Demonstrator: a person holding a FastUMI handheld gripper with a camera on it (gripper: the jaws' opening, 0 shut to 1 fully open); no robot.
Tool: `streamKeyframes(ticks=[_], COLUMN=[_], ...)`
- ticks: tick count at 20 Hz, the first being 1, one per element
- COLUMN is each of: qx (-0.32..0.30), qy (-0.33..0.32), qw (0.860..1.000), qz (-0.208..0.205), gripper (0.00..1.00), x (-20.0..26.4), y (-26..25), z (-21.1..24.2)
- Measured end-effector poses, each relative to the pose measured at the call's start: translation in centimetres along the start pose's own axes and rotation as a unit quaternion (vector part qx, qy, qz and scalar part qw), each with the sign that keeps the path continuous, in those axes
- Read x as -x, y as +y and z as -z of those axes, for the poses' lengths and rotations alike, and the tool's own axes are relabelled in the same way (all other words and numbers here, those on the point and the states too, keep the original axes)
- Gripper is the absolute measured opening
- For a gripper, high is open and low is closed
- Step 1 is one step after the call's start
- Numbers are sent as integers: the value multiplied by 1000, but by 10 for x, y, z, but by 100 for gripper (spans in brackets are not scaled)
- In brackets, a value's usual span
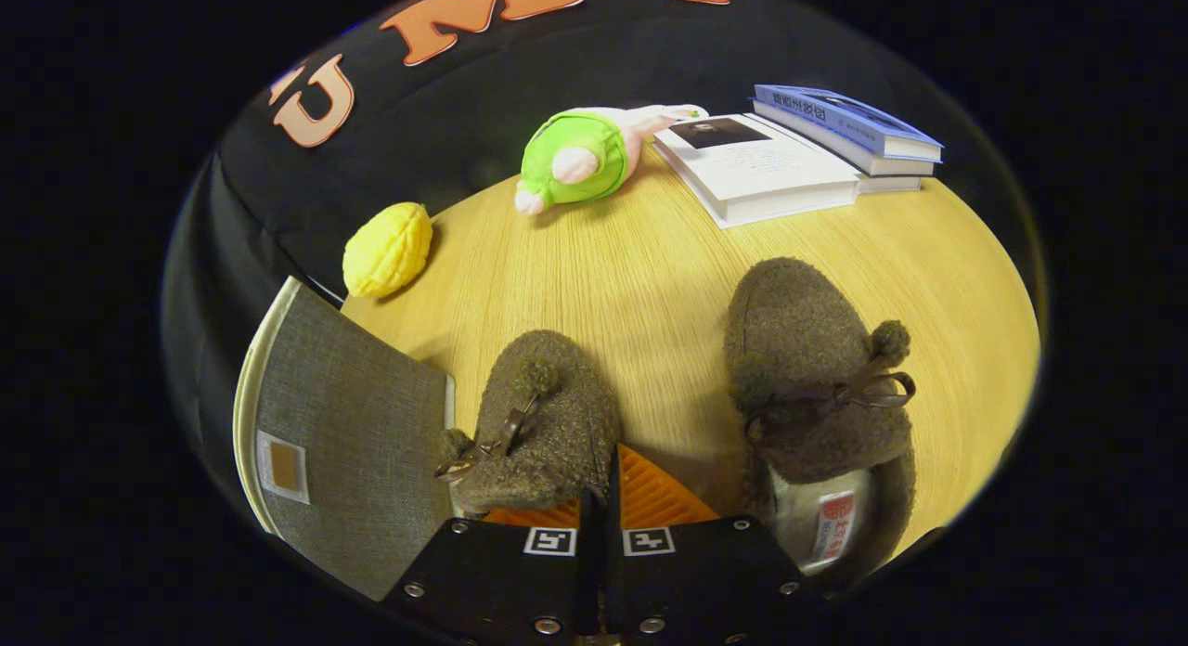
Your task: Open the storage box then place both shoes into the box .Put the left shoe in first, then the right shoe, with the right side of both shoes facing outward in a uniform manner.
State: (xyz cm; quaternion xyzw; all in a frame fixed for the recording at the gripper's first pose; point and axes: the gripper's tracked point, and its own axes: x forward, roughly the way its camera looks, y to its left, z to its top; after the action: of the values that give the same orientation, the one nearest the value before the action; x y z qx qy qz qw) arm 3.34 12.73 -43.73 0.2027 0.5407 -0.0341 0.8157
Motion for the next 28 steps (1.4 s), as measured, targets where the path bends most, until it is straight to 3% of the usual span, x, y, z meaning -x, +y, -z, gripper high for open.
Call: streamKeyframes(ticks=[10, 19, 24, 28], qx=[-6, 8, 28, 47], qy=[-69, -128, -104, -61], qw=[995, 986, 983, 985], qz=[-68, -104, -150, -157], gripper=[4, 4, 4, 4], x=[78, 136, 143, 116], y=[67, 132, 195, 233], z=[-44, -82, -64, -31])
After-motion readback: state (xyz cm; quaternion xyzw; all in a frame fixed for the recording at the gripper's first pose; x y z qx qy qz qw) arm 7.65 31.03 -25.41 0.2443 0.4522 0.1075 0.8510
